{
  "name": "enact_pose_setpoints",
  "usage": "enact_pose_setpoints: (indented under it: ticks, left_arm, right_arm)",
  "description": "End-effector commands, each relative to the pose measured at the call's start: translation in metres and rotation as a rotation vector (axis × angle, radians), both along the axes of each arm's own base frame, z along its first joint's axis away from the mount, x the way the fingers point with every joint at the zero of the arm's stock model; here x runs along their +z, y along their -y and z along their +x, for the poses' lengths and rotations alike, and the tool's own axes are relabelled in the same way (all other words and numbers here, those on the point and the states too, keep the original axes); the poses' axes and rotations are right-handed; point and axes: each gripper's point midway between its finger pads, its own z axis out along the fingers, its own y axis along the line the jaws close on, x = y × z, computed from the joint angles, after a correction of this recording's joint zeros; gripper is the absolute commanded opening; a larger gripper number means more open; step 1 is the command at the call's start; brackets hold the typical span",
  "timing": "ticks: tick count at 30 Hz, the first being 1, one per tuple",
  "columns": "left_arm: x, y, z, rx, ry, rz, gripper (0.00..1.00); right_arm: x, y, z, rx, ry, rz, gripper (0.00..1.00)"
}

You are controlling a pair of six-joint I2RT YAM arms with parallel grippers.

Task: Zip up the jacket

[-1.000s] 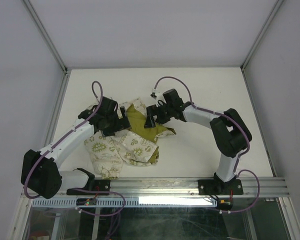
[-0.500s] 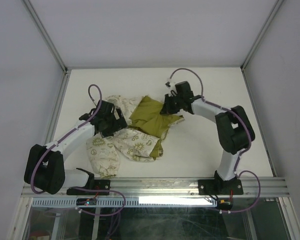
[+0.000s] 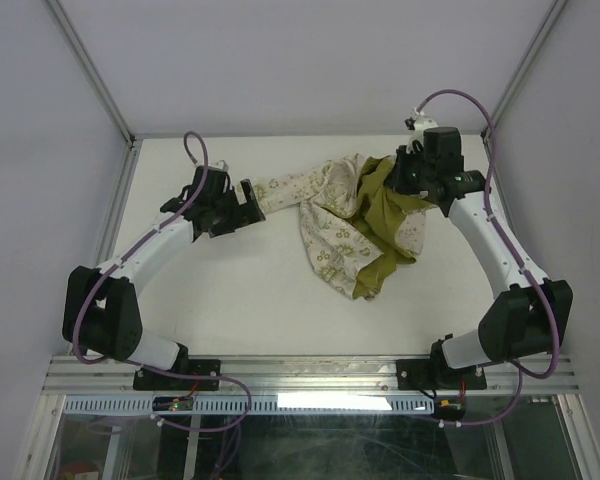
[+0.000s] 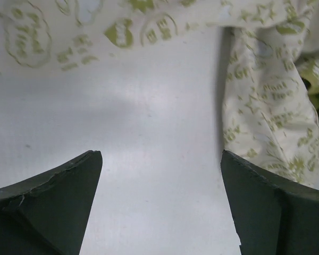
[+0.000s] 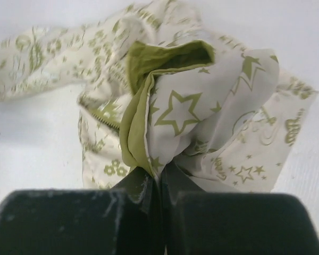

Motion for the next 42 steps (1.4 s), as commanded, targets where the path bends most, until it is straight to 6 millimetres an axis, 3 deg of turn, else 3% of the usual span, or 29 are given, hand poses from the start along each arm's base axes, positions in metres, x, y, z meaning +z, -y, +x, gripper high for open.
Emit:
enact_pose_setpoints:
  ticks: [1,6,14,18,21,22,23,25,28,31,36,39,42]
  left_arm:
    - [0.044,0.071,-0.01,-0.174,0.072,-0.167,0.98]
    - [0.046,0.147,-0.033,-0.248,0.027,-0.335,0.99]
    - [0.023,0.221,-0.005,-0.244,-0.02,-0.397,0.95]
    - [-0.007,0.239,0.008,-0.22,-0.09,-0.407,0.78]
    - [-0.019,0.242,0.014,-0.217,-0.094,-0.386,0.57]
    - [-0.017,0.239,0.016,-0.217,-0.082,-0.374,0.46]
    - [-0.014,0.234,0.016,-0.219,-0.067,-0.359,0.25]
    - [0.001,0.218,0.017,-0.23,-0.017,-0.333,0.01]
    - [0.027,0.173,0.017,-0.203,0.049,-0.315,0.0]
    - [0.042,0.109,0.01,-0.15,0.068,-0.315,0.0]
    - [0.039,0.022,-0.029,-0.086,0.043,-0.161,0.0]
    - [0.018,-0.009,-0.051,-0.01,-0.01,-0.103,0.0]
    - [-0.003,-0.026,-0.065,0.072,-0.05,-0.094,0.0]
  right_arm:
    - [-0.01,-0.008,-0.022,0.04,-0.054,0.007,0.03]
    - [-0.019,-0.015,-0.032,0.048,-0.069,0.01,0.04]
    - [-0.029,-0.018,-0.037,0.045,-0.089,0.007,0.05]
    - [-0.031,-0.018,-0.039,0.042,-0.089,0.011,0.05]
    - [-0.028,-0.012,-0.037,0.021,-0.073,-0.011,0.06]
    - [-0.026,-0.008,-0.036,0.007,-0.063,-0.03,0.06]
    - [-0.022,-0.002,-0.034,-0.019,-0.053,-0.054,0.06]
    - [-0.015,0.014,-0.029,-0.08,-0.043,-0.109,0.05]
    - [-0.004,0.035,-0.021,-0.152,-0.04,-0.188,0.04]
    - [0.009,0.05,-0.014,-0.205,-0.032,-0.261,0.05]
    - [0.029,0.069,-0.001,-0.275,-0.015,-0.369,0.09]
    - [0.026,0.043,0.006,-0.192,-0.017,-0.367,0.14]
    - [0.008,-0.02,0.002,-0.011,-0.045,-0.31,0.25]
